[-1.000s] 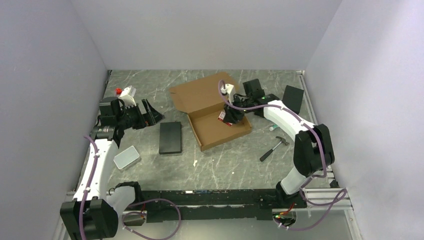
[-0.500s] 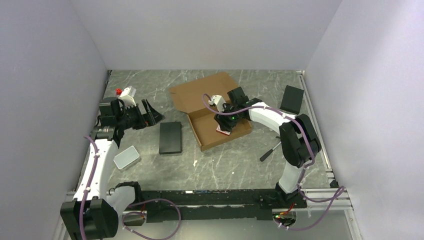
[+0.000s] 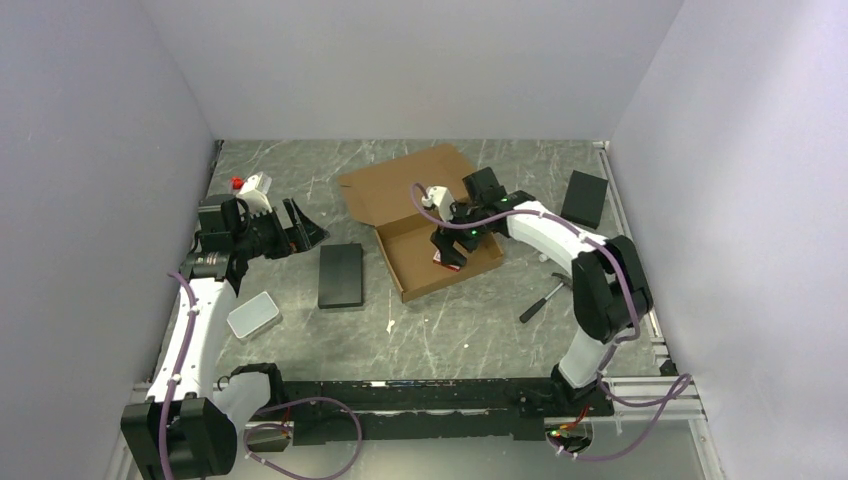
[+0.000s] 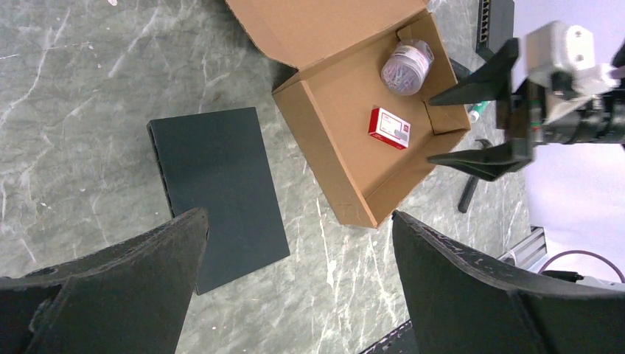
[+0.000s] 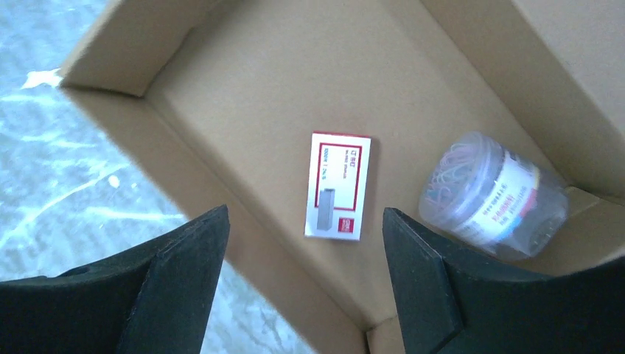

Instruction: Fold the paper box

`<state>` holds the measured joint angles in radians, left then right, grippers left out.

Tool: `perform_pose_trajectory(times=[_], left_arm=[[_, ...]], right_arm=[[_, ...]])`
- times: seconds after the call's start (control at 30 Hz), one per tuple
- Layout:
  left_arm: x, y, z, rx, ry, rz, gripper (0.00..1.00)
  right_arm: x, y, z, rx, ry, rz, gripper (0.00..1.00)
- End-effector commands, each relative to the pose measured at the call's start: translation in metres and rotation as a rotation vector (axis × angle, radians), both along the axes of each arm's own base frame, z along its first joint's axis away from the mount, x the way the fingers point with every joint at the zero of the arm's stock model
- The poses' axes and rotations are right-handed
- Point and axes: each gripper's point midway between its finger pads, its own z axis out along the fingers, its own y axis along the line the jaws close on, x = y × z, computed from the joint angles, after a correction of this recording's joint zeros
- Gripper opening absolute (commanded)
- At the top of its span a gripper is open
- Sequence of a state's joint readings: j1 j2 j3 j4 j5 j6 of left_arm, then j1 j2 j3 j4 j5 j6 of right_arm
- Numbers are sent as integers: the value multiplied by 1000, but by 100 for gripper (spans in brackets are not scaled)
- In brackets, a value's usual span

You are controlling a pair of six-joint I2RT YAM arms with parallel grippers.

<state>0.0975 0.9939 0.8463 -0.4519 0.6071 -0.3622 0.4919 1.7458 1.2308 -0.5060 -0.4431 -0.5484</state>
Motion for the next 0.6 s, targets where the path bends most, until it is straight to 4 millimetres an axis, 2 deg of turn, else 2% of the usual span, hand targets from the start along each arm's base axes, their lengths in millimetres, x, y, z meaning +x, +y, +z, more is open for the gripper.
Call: perform_pose_trajectory(times=[0.0,0.3,0.5,0.57], left_arm=[[3,-3,10,-19,-46,-17,99],[2,-4,13,-26,-55,-23,99],[2,-4,15,-30,-64,-25,99],[1,-5,16,-31,-67,-27,99]], right_arm=[[-9,-4,65,152,-75,132,80],[-5,-66,98,281,-171,48,80],[-12,-111,94,294,-283,9,89],[-8,-131,92,281,-300,-50,90]])
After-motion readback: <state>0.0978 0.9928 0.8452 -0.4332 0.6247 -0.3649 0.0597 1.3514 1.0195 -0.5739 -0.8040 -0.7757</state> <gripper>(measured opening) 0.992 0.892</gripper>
